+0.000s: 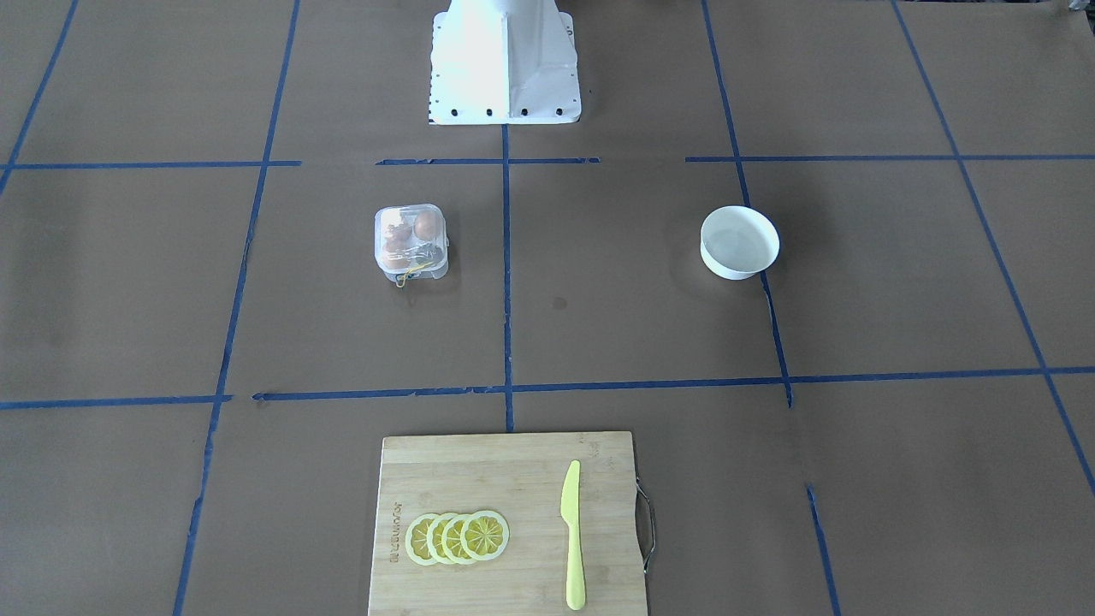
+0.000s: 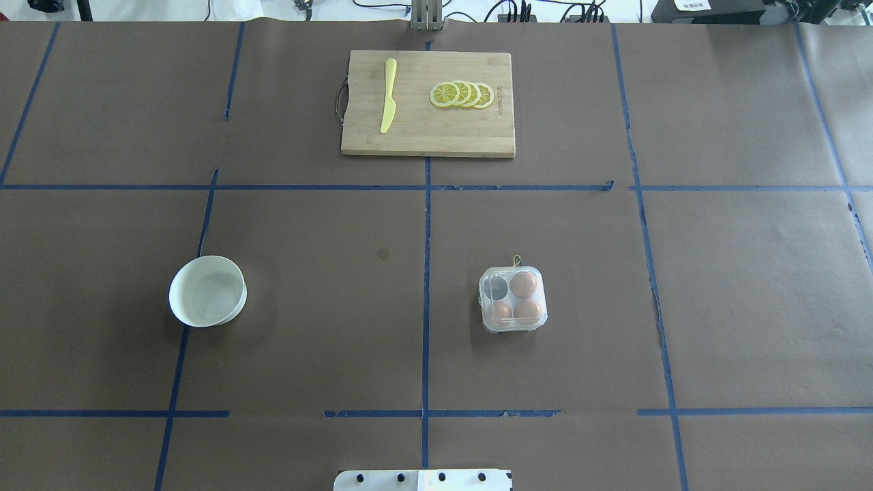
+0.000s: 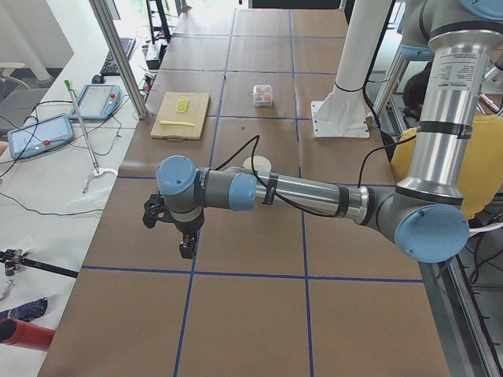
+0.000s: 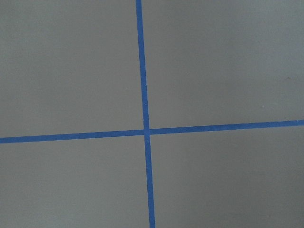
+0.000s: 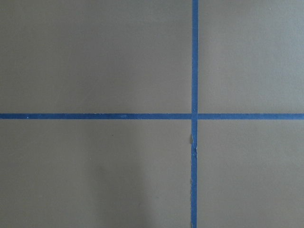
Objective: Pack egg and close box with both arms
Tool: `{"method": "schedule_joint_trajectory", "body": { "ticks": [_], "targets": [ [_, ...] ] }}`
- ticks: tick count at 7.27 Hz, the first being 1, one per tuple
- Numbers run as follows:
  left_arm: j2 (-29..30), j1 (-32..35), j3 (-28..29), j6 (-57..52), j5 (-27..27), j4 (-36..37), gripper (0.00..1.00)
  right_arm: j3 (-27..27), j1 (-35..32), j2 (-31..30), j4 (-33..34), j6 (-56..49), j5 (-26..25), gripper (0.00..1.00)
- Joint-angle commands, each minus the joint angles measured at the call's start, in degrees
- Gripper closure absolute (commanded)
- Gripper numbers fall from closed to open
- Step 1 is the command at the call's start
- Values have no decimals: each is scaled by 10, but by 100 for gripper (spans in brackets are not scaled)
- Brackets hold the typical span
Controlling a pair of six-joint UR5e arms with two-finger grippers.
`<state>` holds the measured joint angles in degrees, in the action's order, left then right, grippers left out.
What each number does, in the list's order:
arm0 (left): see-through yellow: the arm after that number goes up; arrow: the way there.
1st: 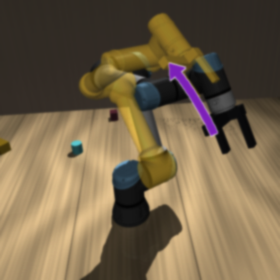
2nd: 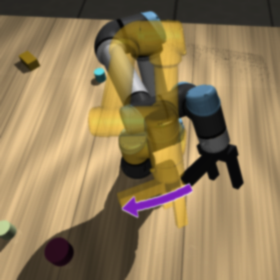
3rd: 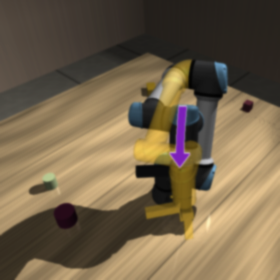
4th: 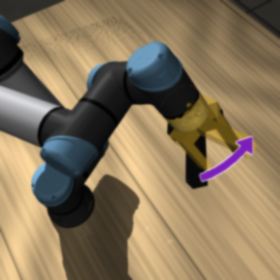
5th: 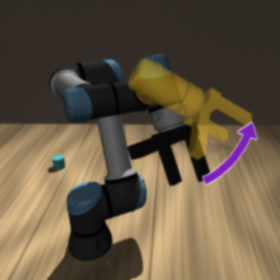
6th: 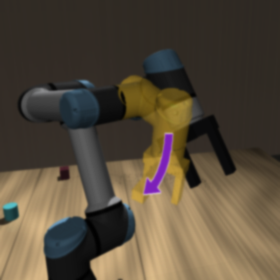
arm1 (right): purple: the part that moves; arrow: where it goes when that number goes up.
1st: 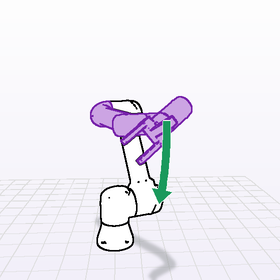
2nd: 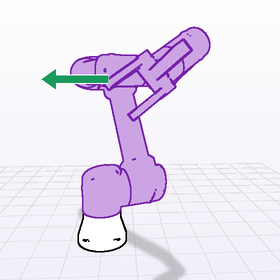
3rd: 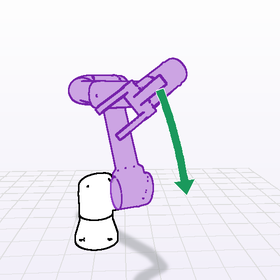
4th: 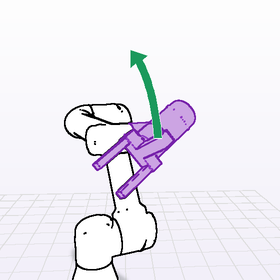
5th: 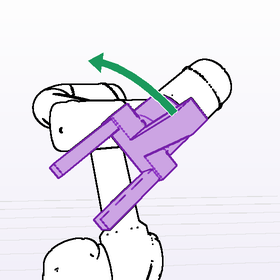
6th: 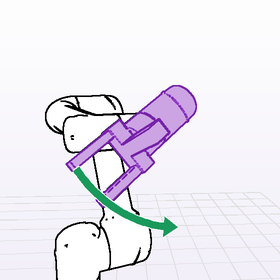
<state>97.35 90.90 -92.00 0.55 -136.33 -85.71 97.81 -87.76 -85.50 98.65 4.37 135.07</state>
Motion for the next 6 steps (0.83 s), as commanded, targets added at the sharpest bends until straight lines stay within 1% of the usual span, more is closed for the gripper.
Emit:
{"method": "schedule_joint_trajectory", "body": {
  "ticks": [1,3,4,5,6],
  "targets": [
    [-8,8,-5,0,-2,2,0,-2,0,10,-9,0,-1,0],
    [-23,14,-22,-5,-2,-2,0,0,0,3,-8,0,3,0],
    [-23,15,-27,-6,0,-16,0,1,0,0,-8,-1,15,0],
    [-31,15,-47,-3,-2,-37,0,-3,0,-2,-8,-1,28,0],
    [-35,15,-60,-2,-1,-38,0,-3,0,-2,-8,0,29,0]
  ]
}}
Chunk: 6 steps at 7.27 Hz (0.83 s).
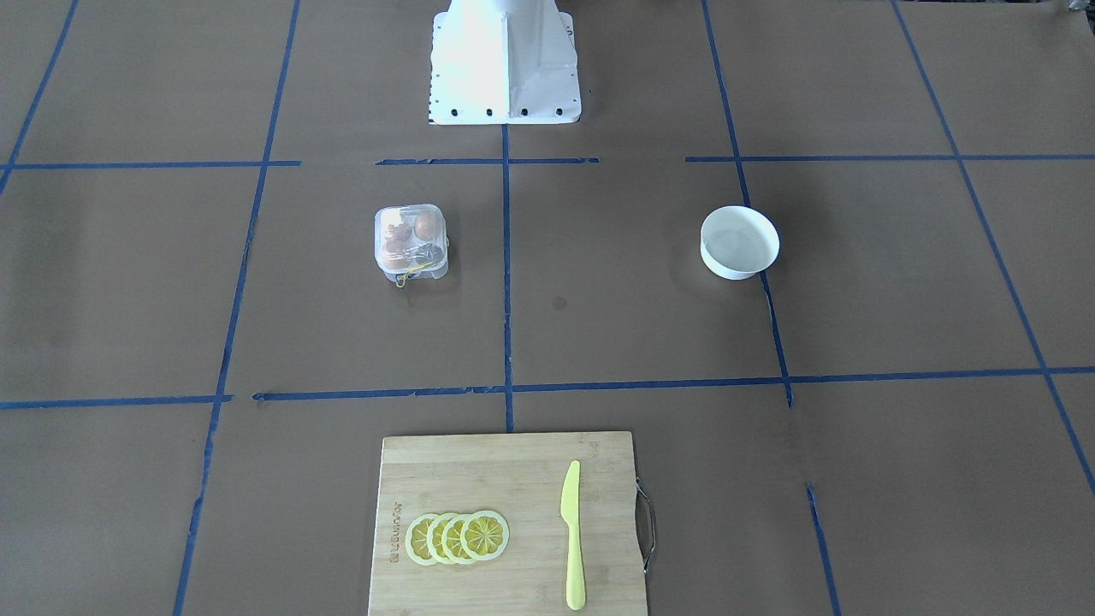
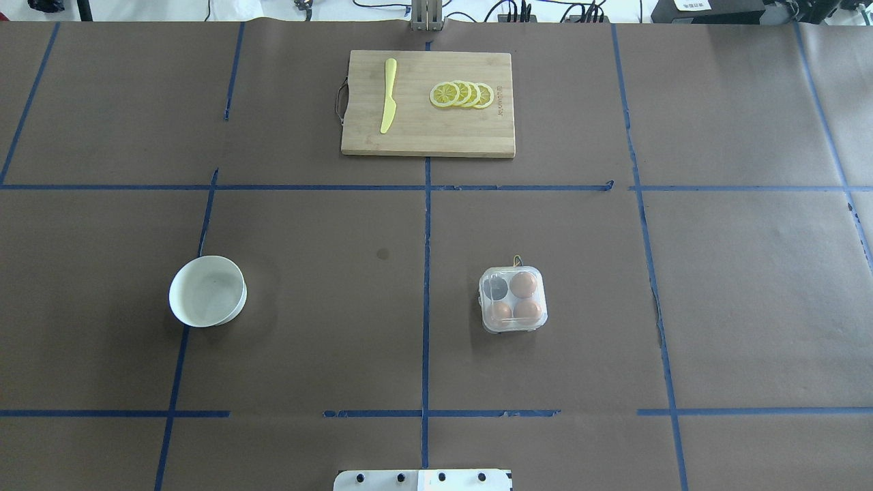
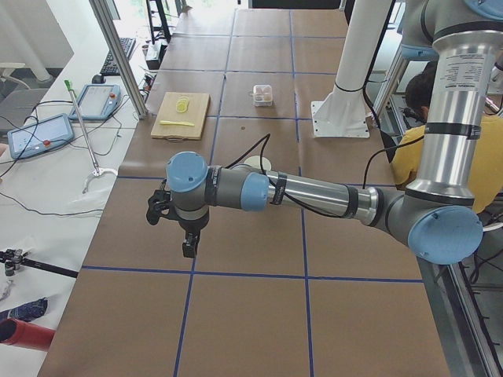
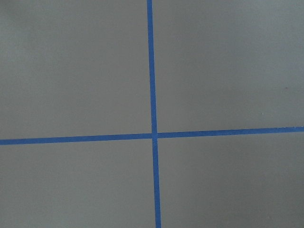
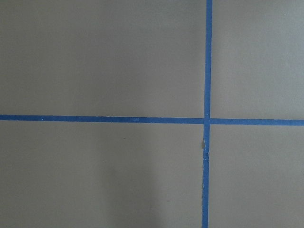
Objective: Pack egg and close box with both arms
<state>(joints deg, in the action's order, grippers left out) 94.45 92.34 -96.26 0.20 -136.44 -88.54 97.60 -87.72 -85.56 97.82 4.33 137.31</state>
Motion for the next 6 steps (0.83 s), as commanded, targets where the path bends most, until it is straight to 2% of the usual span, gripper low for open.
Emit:
{"method": "schedule_joint_trajectory", "body": {
  "ticks": [1,6],
  "targets": [
    [-12,-1,-13,-1,-1,-12,0,0,0,-1,0,1,7,0],
    [15,-2,-10,-3,-1,-12,0,6,6,0,-1,1,19,0]
  ]
}}
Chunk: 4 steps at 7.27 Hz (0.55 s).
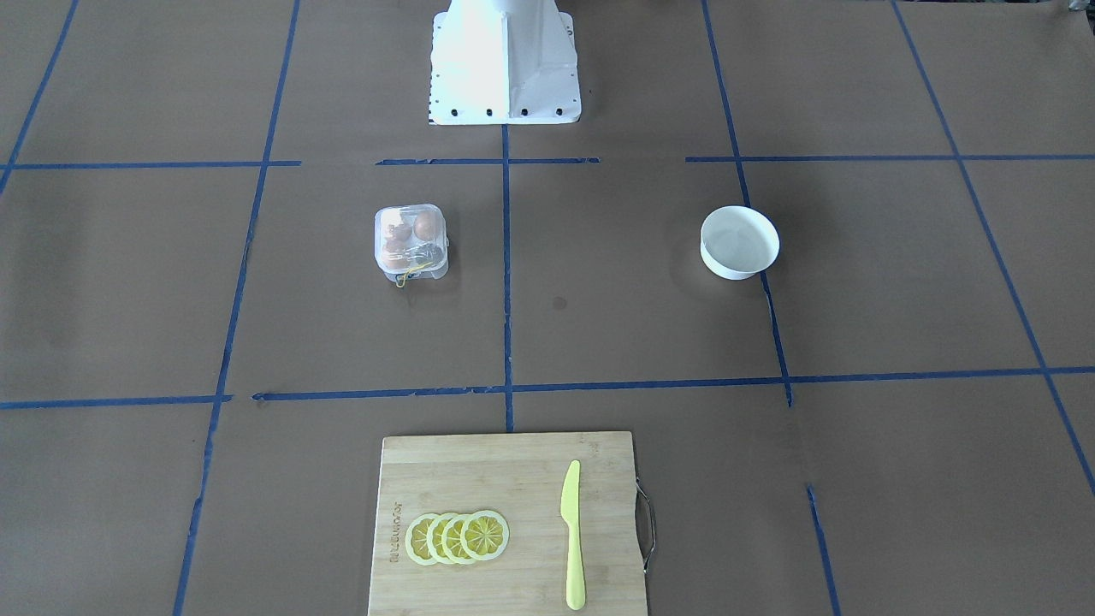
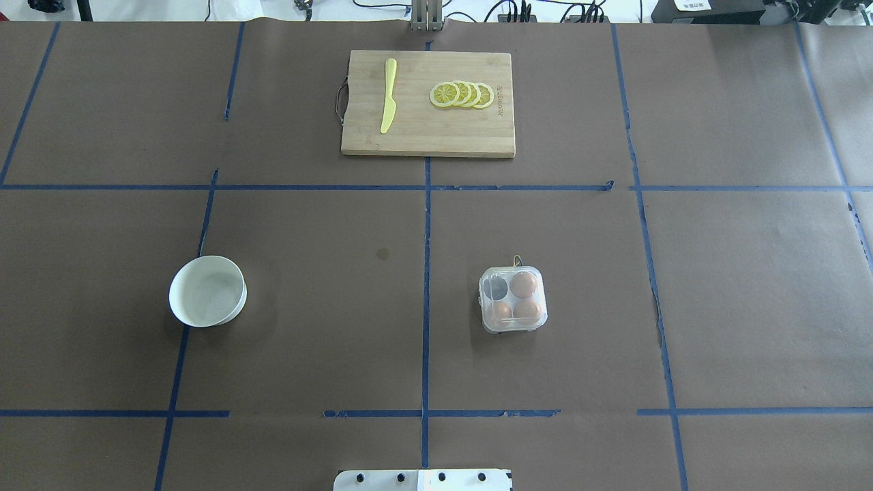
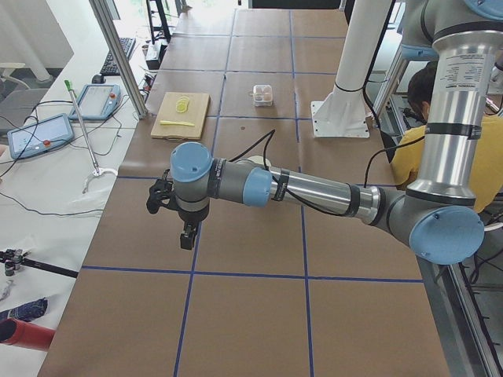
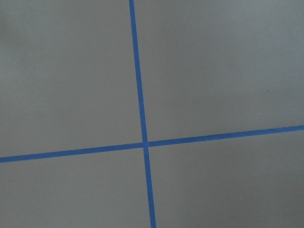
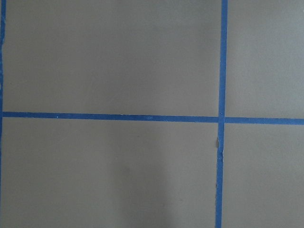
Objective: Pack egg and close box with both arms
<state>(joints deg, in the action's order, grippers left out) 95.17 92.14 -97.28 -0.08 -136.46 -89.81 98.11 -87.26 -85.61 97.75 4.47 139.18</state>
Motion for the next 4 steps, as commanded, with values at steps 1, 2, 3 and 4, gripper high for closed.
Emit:
{"method": "schedule_joint_trajectory", "body": {
  "ticks": [1,2,3,4],
  "targets": [
    [7,0,-4,0,0,1,0,-2,7,4,0,-1,0,0],
    [7,0,-7,0,0,1,0,-3,14,6,0,-1,-1,0],
    [7,1,-10,2,-1,2,0,-3,16,8,0,-1,-1,0],
    [7,0,-8,2,-1,2,0,-3,16,7,0,-1,-1,0]
  ]
}}
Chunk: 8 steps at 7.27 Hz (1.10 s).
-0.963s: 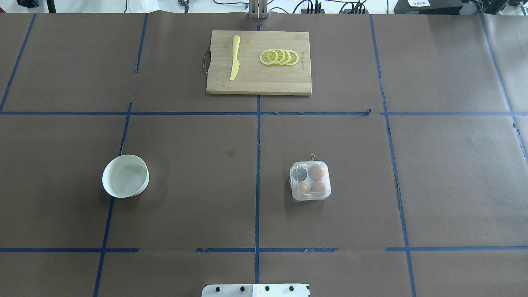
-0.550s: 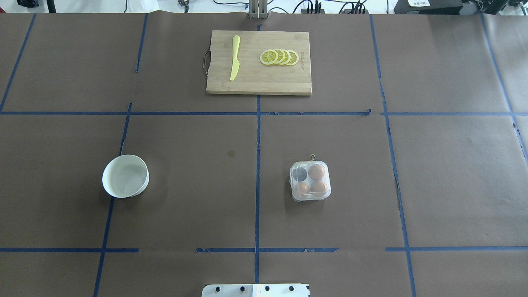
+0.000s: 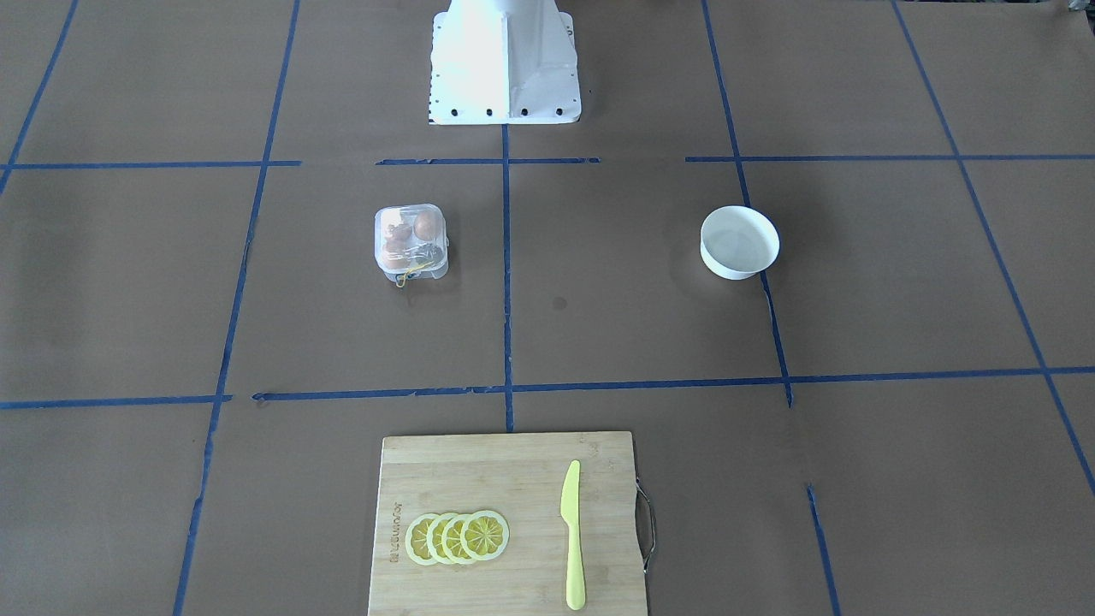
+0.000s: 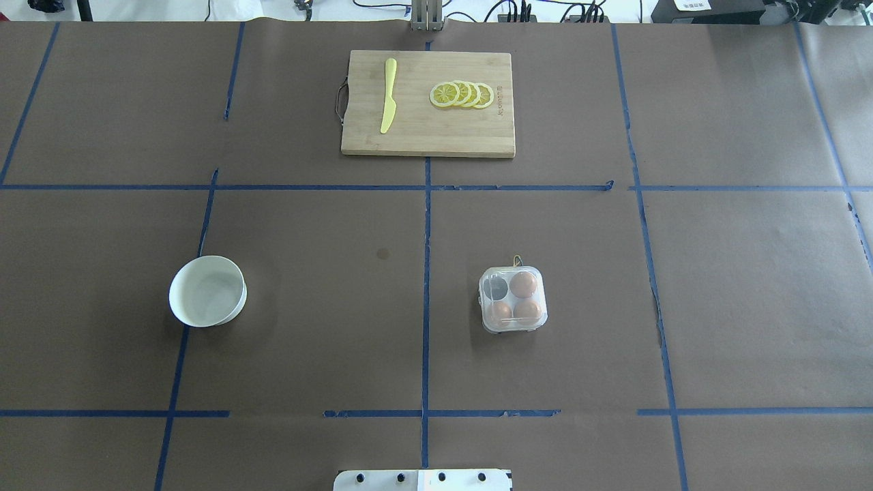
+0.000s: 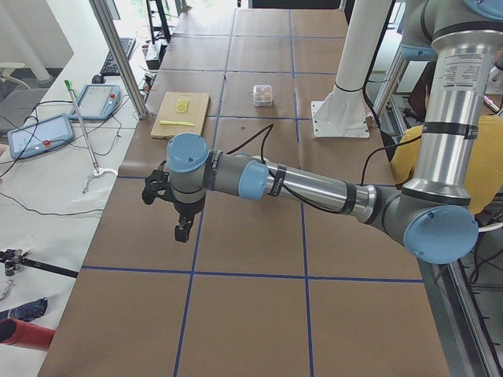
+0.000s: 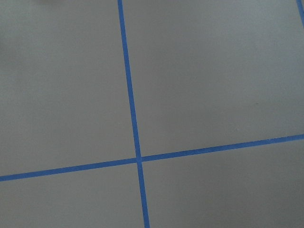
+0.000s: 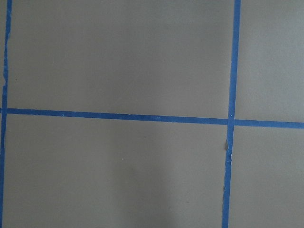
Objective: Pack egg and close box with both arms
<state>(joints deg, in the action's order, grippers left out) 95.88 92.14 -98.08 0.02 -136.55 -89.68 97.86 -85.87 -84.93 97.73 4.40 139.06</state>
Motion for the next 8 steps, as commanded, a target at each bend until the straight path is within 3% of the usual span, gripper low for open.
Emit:
{"method": "schedule_joint_trajectory", "body": {
  "ticks": [1,8],
  "targets": [
    [0,0,5,1,0,0,0,0,2,-1,0,0,0,0],
    [1,0,22,1,0,4,0,-14,1,-6,0,-1,2,0]
  ]
}}
